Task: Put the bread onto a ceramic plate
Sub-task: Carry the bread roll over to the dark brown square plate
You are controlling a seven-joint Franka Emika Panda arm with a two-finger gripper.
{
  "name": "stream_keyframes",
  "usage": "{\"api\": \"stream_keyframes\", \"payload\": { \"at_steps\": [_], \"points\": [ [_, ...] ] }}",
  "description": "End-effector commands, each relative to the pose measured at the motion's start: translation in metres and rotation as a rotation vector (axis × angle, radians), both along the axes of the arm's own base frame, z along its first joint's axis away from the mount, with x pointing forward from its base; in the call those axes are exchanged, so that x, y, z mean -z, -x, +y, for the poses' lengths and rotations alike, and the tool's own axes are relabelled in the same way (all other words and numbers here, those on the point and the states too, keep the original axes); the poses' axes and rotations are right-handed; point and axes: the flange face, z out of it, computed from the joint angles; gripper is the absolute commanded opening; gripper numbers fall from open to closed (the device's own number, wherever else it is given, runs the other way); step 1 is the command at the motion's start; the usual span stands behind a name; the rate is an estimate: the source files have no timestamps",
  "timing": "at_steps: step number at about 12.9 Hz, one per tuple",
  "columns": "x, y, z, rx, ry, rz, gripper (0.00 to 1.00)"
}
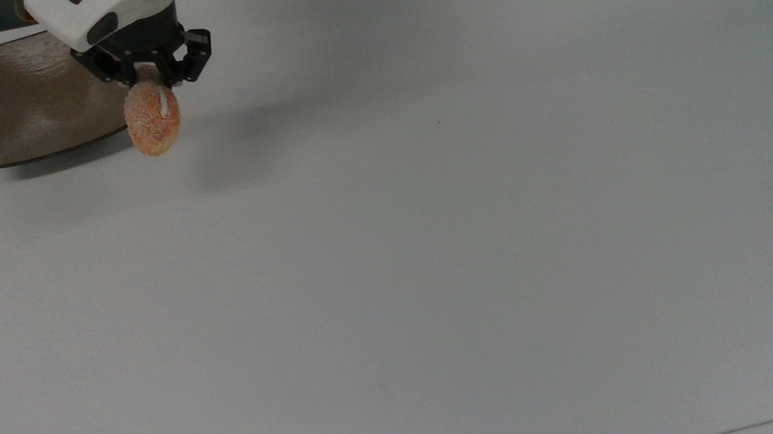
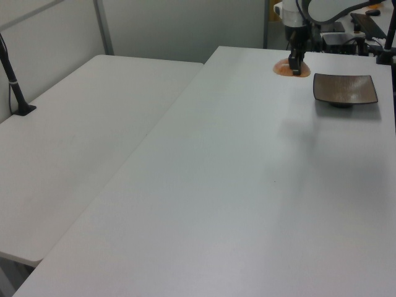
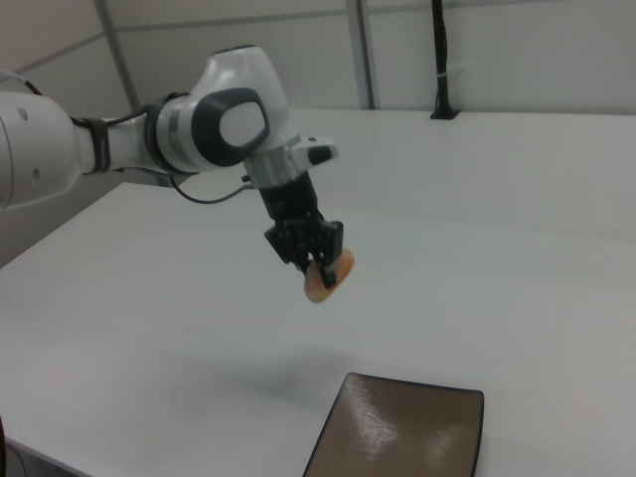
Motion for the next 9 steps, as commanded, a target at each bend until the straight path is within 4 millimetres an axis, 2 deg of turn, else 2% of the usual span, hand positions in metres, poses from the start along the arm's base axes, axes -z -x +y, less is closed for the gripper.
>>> {"api": "stream_keyframes", "payload": {
  "at_steps": [1,2,3,5,8,9],
  "points": [
    [0.024,0.026,-0.032,-0.025,-0.035,0.093,0.32],
    [0.029,0.031,-0.048,-0.001,-0.037,0.104,0.32],
    [0.030,0.038,-0.074,0.044,-0.038,0.105,0.32],
    [0.035,0.048,-0.107,0.091,-0.039,0.111,0.32],
    [0.057,0.065,-0.134,0.110,-0.052,0.154,0.33],
    [0.070,0.074,-0.142,0.124,-0.059,0.171,0.33]
  ]
}}
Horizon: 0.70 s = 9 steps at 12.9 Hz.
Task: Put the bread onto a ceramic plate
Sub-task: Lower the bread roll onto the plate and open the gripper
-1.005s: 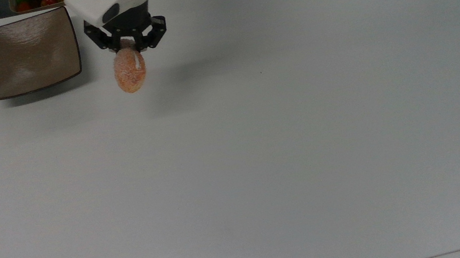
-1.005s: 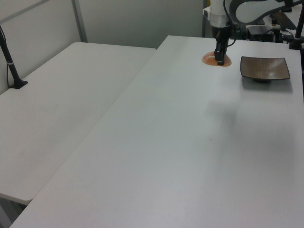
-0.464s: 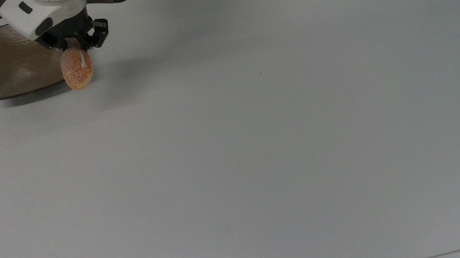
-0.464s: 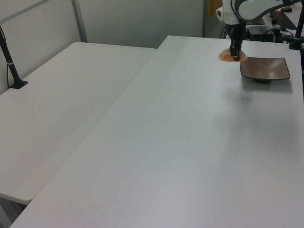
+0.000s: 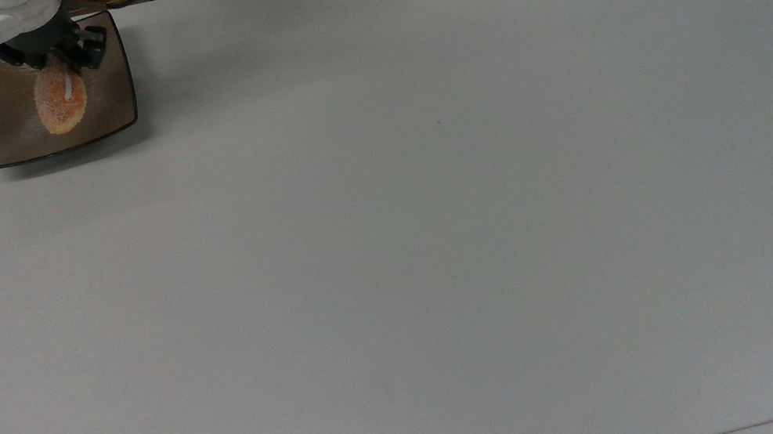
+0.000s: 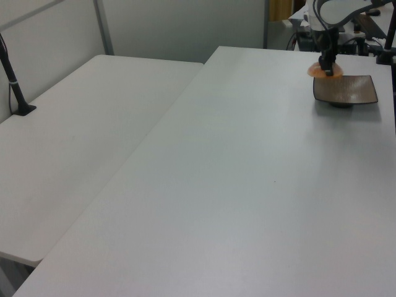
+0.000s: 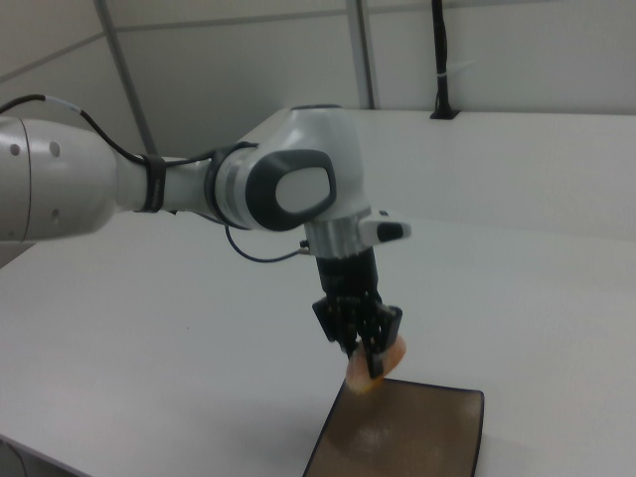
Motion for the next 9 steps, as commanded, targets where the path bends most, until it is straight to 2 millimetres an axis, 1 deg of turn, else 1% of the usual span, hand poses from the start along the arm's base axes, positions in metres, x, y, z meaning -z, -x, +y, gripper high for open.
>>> {"api": "stream_keyframes", "payload": {
  "at_steps": [1,3,4,6,8,9],
  "points": [
    [0.025,0.027,-0.015,0.022,-0.046,0.026,0.34],
    [0.032,0.029,-0.021,0.030,-0.046,0.034,0.35],
    [0.035,0.032,-0.024,0.038,-0.048,0.040,0.40],
    [0.039,0.033,-0.025,0.042,-0.049,0.047,0.64],
    [0.046,0.032,-0.026,0.056,-0.045,0.059,1.00],
    [0.046,0.031,-0.025,0.053,-0.045,0.059,1.00]
  ]
}}
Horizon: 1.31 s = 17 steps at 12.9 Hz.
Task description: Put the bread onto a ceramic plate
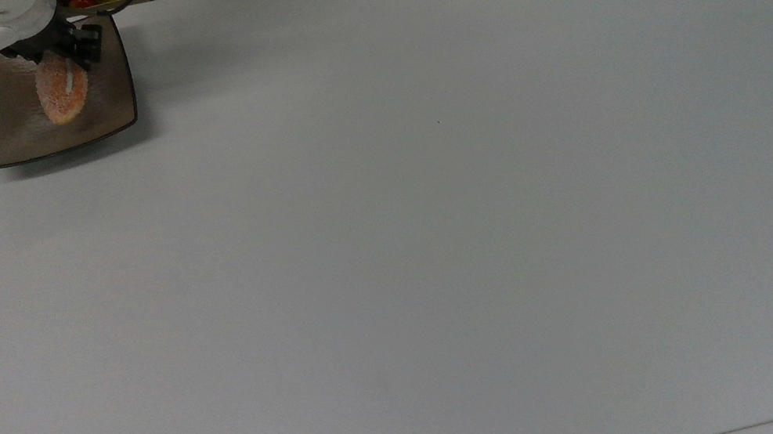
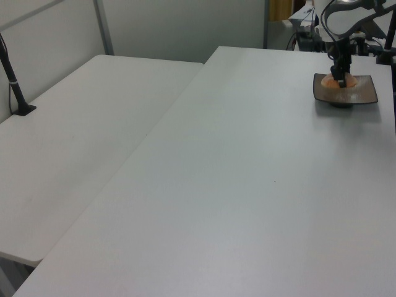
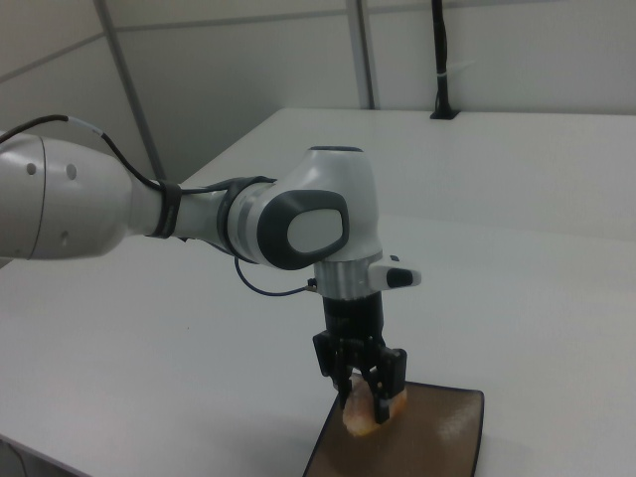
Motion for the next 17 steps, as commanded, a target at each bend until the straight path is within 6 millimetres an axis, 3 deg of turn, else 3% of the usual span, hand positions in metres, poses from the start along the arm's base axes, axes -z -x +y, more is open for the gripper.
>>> {"api": "stream_keyframes", "payload": {
  "at_steps": [1,7,10,13,14,17],
  "points": [
    [0.005,0.001,0.001,0.000,-0.019,-0.020,1.00],
    [-0.007,-0.004,0.004,0.012,-0.038,-0.054,1.00],
    [-0.041,-0.017,0.014,0.015,-0.054,-0.126,1.00],
    [-0.096,-0.030,0.046,0.072,-0.089,-0.217,1.00],
    [-0.123,-0.035,0.065,0.057,-0.116,-0.228,1.00],
    [-0.167,-0.046,0.109,-0.014,-0.133,-0.252,1.00]
  ]
}}
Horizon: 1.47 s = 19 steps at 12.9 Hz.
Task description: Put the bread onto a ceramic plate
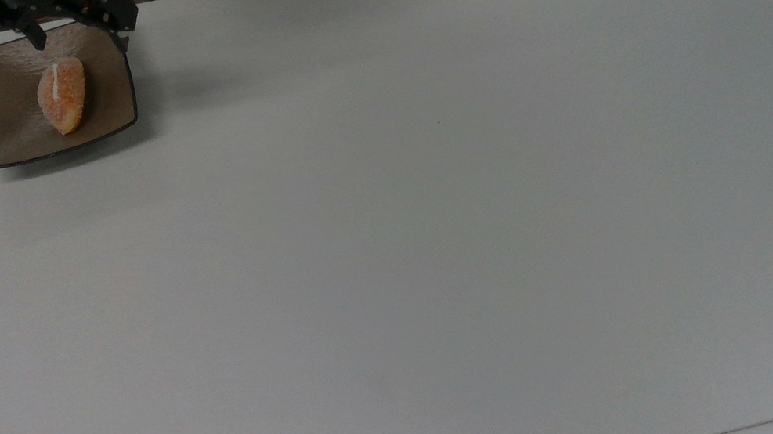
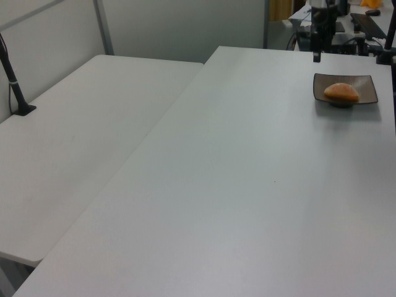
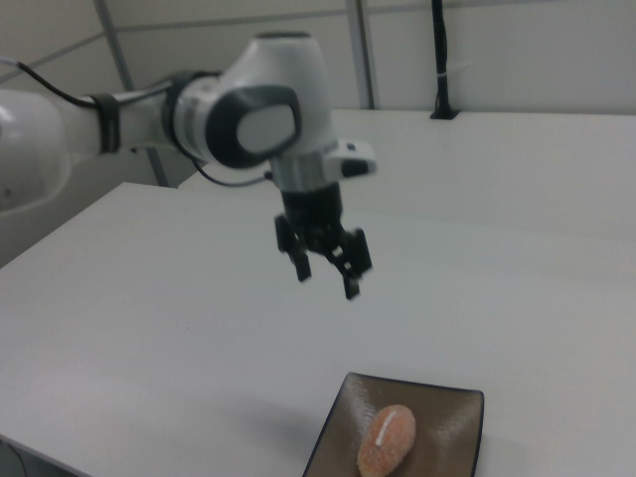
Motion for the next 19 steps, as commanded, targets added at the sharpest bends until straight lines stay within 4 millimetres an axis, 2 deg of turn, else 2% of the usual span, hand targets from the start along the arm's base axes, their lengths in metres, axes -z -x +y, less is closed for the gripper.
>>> {"api": "stream_keyframes", "payload": {
  "at_steps": [1,4,7,8,10,19],
  "points": [
    [-0.054,-0.010,0.061,-0.039,-0.038,-0.063,1.00],
    [-0.086,-0.011,0.135,-0.062,-0.047,-0.115,1.00],
    [-0.083,-0.006,0.209,-0.189,-0.055,-0.098,1.00],
    [-0.078,-0.005,0.221,-0.210,-0.062,-0.086,1.00],
    [-0.062,-0.006,0.229,-0.221,-0.067,-0.063,1.00],
    [-0.066,-0.011,0.224,-0.192,-0.082,-0.106,1.00]
  ]
}}
